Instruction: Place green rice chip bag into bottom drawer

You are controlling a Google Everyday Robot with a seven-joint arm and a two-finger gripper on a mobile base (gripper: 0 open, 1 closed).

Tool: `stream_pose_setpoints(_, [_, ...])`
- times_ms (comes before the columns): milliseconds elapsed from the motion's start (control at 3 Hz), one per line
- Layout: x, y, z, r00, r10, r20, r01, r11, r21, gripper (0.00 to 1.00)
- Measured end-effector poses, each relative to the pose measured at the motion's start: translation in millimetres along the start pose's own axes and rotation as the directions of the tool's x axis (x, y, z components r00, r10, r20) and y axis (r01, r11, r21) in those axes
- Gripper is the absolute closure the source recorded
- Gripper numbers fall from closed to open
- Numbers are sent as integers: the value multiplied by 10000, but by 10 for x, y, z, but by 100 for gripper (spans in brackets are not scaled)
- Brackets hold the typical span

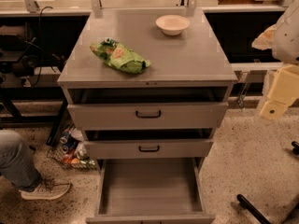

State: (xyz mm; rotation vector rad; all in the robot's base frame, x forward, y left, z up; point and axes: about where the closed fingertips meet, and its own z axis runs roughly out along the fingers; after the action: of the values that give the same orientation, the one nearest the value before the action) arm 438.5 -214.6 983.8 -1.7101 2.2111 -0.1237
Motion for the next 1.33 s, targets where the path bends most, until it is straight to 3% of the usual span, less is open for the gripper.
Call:
stream_pose_setpoints(333, [-13,-7,-3,10000,5,33,-5,10000,26,0])
stream_pose_setpoints(667, [-365,-164,106,9972,206,722,-198,9997,-118,0])
stream_pose_setpoints(1000, [-916,-385,282,9809,768,1785,-710,9967,-389,0])
stream_pose_setpoints(1333, [-1335,-503,481,9524,1732,2507,-1552,9838,-899,0])
